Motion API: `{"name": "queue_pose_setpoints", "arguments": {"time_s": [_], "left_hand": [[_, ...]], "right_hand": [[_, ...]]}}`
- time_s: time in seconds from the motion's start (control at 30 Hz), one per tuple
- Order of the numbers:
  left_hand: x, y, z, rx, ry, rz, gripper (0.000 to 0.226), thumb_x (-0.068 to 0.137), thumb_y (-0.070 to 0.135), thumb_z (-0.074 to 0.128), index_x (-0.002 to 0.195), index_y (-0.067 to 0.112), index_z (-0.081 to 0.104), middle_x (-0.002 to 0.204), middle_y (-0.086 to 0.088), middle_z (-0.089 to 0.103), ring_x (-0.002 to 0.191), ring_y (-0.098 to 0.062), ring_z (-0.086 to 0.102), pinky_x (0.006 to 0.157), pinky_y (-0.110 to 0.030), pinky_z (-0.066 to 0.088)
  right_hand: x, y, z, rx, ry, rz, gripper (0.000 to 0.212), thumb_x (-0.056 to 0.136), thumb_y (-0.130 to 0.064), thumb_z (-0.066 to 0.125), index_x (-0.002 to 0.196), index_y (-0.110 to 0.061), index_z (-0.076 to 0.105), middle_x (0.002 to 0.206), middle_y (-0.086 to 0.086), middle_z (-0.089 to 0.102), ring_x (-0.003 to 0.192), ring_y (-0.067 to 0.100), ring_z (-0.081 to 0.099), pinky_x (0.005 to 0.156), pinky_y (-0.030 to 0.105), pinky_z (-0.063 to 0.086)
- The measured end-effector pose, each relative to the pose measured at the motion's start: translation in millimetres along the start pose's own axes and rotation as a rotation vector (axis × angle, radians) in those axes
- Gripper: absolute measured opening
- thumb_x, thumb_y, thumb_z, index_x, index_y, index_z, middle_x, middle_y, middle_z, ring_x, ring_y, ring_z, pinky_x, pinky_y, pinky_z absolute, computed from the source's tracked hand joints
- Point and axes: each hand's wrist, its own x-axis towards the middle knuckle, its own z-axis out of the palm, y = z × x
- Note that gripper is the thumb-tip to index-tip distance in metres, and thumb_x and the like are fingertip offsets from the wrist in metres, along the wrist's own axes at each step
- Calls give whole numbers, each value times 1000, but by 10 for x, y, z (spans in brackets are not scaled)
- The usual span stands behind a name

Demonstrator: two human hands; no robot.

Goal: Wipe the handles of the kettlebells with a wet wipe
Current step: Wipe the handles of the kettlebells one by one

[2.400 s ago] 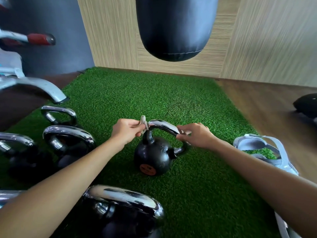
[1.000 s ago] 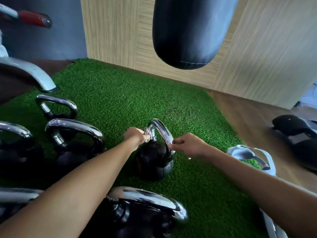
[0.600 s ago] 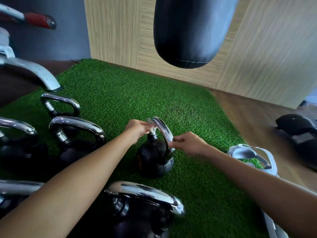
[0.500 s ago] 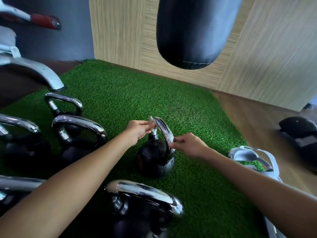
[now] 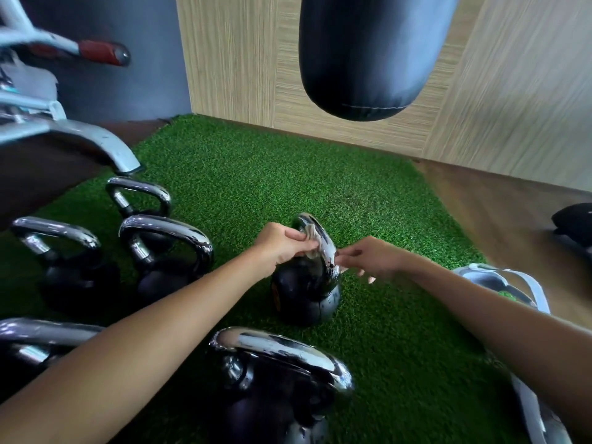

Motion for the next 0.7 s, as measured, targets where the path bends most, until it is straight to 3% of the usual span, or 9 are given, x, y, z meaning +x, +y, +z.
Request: {"name": "queue_pose_setpoints", "arguments": {"time_s": [0.1, 0.2, 0.3, 0.43, 0.5, 0.6, 0.7], "left_hand": [[-76, -118, 10, 104, -142, 26, 39, 67, 41, 92, 99, 21, 80, 101, 10, 77, 103, -11, 66, 92, -31, 49], [-203, -190, 68, 277, -241, 139, 36, 68, 39, 92, 96, 20, 82, 96, 10, 78, 95, -11, 70, 91, -37, 56], [-164, -154, 47, 441, -213, 292, 40, 70, 40, 90, 102, 18, 81, 100, 9, 78, 91, -8, 71, 87, -30, 57], [-137, -227, 104, 627, -291, 417, 30, 76, 33, 88, 98, 14, 82, 93, 3, 79, 79, -12, 71, 70, -21, 49], [-121, -274, 151, 698, -307, 428, 30, 77, 32, 87, 96, 11, 81, 93, -1, 79, 76, -14, 68, 63, -17, 43], [-79, -188, 126, 732, -349, 347, 32, 78, 36, 86, 100, 13, 80, 97, 1, 78, 85, -13, 68, 73, -22, 48], [-15, -48, -63, 756, -446, 96, 27, 84, 40, 81, 100, 19, 80, 92, 5, 78, 89, -13, 71, 85, -28, 51]], "right_hand": [[33, 2, -21, 28, 2, 2, 31, 98, -20, 59, 120, 0, 68, 139, -5, 57, 72, 9, 60, 51, 16, 48], [57, 47, 11, 70, 15, 3, 27, 97, -21, 61, 116, -4, 70, 146, 0, 55, 79, 14, 61, 63, 26, 51], [47, 71, 16, 66, 26, -1, 26, 97, -25, 61, 116, -10, 71, 139, -6, 58, 90, 22, 63, 69, 32, 51], [24, 103, 71, 71, 65, -19, 26, 99, -26, 60, 117, -11, 71, 108, -14, 66, 72, 14, 58, 60, 25, 48], [2, 119, 103, 99, 93, 0, 24, 97, -30, 61, 115, -18, 72, 105, -13, 69, 71, 19, 56, 63, 28, 48], [-9, 151, 146, 121, 160, 19, 15, 92, -37, 66, 102, -29, 75, 98, -10, 76, 71, 22, 52, 63, 33, 46], [-72, 113, 178, -82, 379, -51, 33, 85, -37, 76, 117, -29, 71, 97, -10, 75, 63, 10, 63, 56, 20, 51]]}}
